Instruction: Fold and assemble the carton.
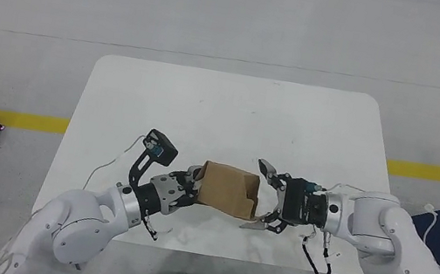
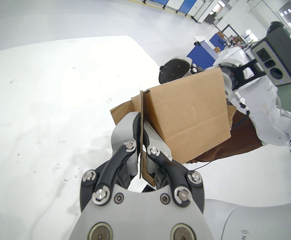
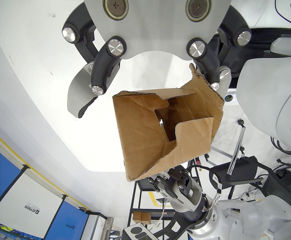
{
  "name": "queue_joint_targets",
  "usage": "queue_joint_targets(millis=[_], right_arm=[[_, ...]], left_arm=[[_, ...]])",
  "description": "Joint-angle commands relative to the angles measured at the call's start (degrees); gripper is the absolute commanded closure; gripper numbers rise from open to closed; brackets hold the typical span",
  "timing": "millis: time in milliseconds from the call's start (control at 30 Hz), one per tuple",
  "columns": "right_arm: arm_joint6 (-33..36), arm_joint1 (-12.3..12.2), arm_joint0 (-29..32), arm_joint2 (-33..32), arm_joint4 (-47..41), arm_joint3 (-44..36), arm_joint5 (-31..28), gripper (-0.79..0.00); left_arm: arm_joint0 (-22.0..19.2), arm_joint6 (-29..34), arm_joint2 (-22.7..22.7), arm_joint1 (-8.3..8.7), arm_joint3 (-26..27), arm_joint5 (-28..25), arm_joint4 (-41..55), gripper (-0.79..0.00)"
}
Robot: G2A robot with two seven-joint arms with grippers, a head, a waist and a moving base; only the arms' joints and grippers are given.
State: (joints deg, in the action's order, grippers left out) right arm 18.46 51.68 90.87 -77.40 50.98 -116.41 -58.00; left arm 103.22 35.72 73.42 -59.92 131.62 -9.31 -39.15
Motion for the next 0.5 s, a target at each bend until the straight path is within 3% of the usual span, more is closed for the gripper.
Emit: queue_joint_targets(millis=[0, 400, 467], right_arm=[[-0.1, -0.3, -0.1, 0.2, 0.0, 0.0, 0.0, -0.785], [-1.5, -2.0, -1.2, 1.4, -0.2, 0.0, 0.0, -0.785], [-1.6, -2.1, -1.4, 1.7, -0.1, 0.1, 0.0, -0.748]], left_arm=[[-0.2, 0.1, -0.1, 0.01, 0.0, 0.1, 0.0, 0.000], [-0.4, -0.1, -0.1, 0.16, 0.3, 0.5, -0.2, 0.000], [-0.4, -0.1, 0.0, 0.19, 0.3, 0.5, -0.1, 0.000]])
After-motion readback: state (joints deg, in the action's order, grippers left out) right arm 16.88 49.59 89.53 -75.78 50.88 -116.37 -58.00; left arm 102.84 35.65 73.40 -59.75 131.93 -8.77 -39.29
